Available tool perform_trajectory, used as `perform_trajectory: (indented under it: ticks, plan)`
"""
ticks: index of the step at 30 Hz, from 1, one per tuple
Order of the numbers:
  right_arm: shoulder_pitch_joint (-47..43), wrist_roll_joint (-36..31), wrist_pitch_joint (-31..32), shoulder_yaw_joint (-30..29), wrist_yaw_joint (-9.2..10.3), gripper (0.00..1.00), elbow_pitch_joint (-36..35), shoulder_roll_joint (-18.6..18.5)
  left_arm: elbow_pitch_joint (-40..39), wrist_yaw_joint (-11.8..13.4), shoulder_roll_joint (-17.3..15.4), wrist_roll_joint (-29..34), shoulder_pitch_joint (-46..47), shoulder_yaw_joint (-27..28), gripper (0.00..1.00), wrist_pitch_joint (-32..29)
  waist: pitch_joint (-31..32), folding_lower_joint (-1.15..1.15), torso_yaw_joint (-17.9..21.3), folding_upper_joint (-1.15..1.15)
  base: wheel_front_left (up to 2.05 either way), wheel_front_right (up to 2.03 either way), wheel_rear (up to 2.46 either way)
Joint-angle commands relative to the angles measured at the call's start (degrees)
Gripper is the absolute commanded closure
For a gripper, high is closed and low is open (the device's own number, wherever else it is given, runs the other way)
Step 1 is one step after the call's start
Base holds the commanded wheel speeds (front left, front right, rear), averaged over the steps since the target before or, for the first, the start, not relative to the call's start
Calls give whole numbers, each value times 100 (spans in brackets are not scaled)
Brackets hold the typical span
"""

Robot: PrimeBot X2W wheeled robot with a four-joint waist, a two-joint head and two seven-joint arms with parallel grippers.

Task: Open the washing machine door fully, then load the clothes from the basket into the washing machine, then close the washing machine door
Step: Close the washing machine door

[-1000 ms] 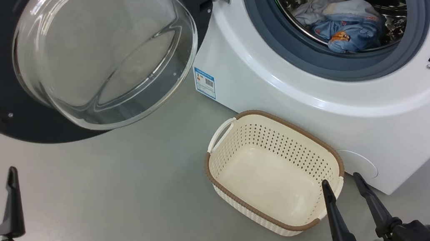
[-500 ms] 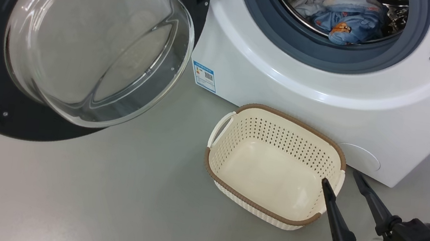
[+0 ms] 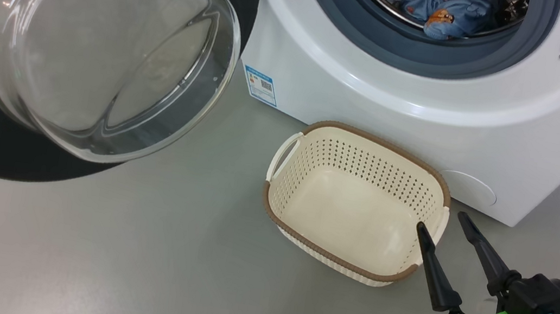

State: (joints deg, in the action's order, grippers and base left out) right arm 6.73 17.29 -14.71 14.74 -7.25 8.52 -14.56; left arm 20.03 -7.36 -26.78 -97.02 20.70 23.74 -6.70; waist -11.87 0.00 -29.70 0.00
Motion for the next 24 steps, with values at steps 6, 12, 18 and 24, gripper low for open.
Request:
perform_trajectory:
  ticks: [6, 12, 18, 24]
  plan:
    - [326, 18, -29, 243, -24, 0, -103, -160, 1249, -13, -912, -300, 744, 80, 100, -1210, -236, 0, 78, 0, 0, 0, 0]
    - [454, 12, -29, 362, -24, 0, -98, -319, 2028, -13, -1102, -374, 1141, -33, 100, -1959, -430, 0, 144, 0, 0, 0, 0]
    - [557, 8, -29, 481, -24, 0, -116, -432, 2514, -13, -1281, -372, 1469, 52, 100, -2319, -583, 0, 224, 0, 0, 0, 0]
    - [625, 0, -29, 541, -24, 0, -146, -503, 2790, -13, -1362, -251, 1697, 54, 100, -2529, -700, 0, 280, 0, 0, 0, 0]
